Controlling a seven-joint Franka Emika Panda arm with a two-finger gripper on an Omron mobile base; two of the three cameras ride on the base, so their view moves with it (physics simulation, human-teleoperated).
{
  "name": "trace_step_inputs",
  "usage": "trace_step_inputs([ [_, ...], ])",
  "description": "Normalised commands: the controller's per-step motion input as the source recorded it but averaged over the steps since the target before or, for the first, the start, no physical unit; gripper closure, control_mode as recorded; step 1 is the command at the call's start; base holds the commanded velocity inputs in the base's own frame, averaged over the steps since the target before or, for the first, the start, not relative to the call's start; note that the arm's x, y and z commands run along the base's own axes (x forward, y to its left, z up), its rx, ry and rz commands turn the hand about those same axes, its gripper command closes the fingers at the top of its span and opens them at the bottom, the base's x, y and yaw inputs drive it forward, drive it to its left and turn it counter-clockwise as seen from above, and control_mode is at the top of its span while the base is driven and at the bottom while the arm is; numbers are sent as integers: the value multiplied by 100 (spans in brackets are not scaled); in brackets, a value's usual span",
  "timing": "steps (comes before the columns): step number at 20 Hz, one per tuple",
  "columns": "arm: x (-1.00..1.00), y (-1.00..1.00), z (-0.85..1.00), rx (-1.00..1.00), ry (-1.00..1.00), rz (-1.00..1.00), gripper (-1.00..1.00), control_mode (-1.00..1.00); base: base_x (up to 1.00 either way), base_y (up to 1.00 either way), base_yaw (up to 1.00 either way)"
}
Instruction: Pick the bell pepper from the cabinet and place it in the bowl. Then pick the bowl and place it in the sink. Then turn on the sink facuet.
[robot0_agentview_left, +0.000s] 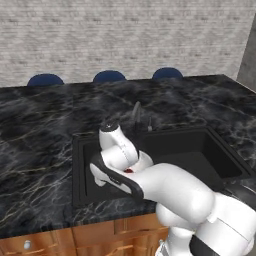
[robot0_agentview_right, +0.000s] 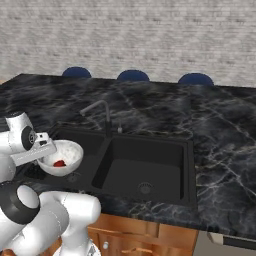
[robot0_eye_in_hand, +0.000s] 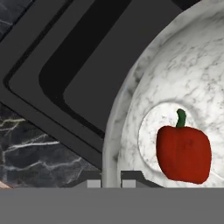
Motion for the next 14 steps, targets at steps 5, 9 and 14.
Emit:
trace_step_inputs([
  [5, 38, 1, -42, 0, 0, -1, 100, -100, 0, 0, 0],
  [9, 39, 4, -43, 0, 0, -1, 100, -100, 0, 0, 0],
  [14, 30, 15, -39, 0, 0, -1, 100, -100, 0, 0, 0],
])
